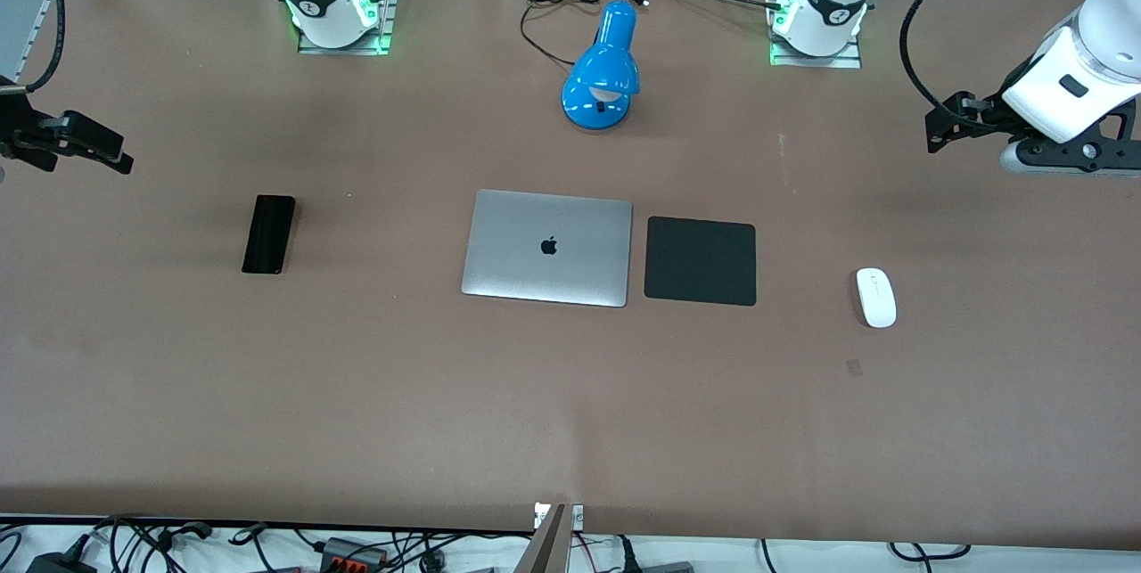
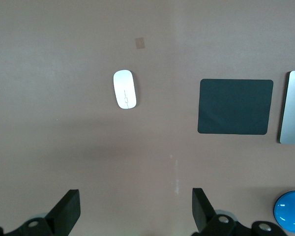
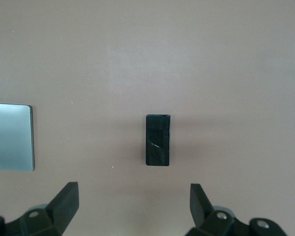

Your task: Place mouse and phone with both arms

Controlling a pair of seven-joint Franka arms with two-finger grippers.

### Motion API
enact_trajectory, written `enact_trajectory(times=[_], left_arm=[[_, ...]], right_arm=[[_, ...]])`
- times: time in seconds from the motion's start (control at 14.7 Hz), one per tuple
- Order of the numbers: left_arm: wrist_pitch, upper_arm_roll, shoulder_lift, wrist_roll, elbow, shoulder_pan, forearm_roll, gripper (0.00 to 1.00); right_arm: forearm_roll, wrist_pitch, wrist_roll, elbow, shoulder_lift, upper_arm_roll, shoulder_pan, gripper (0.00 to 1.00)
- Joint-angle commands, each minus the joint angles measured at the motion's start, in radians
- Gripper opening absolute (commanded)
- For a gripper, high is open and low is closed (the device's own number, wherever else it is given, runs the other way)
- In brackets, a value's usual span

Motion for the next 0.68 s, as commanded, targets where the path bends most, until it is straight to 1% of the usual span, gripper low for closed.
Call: enact_trajectory(times=[0.0,0.48,0.61], left_arm=[[-0.024,0.005,0.013,0.007,0.032,0.001,-0.02,1.0],[-0.024,0.002,0.015,0.005,0.033,0.0,-0.02,1.0],[-0.026,0.005,0.024,0.002,0.032,0.001,-0.025,1.0]], right_arm=[[-0.001,-0.012,-0.003,-0.009,-0.019,0.002,0.001,1.0],[-0.001,-0.005,-0.002,-0.013,-0.01,0.002,-0.002,1.0],[-0.001,-0.001,-0.003,-0.013,0.014,0.002,-0.003,1.0]])
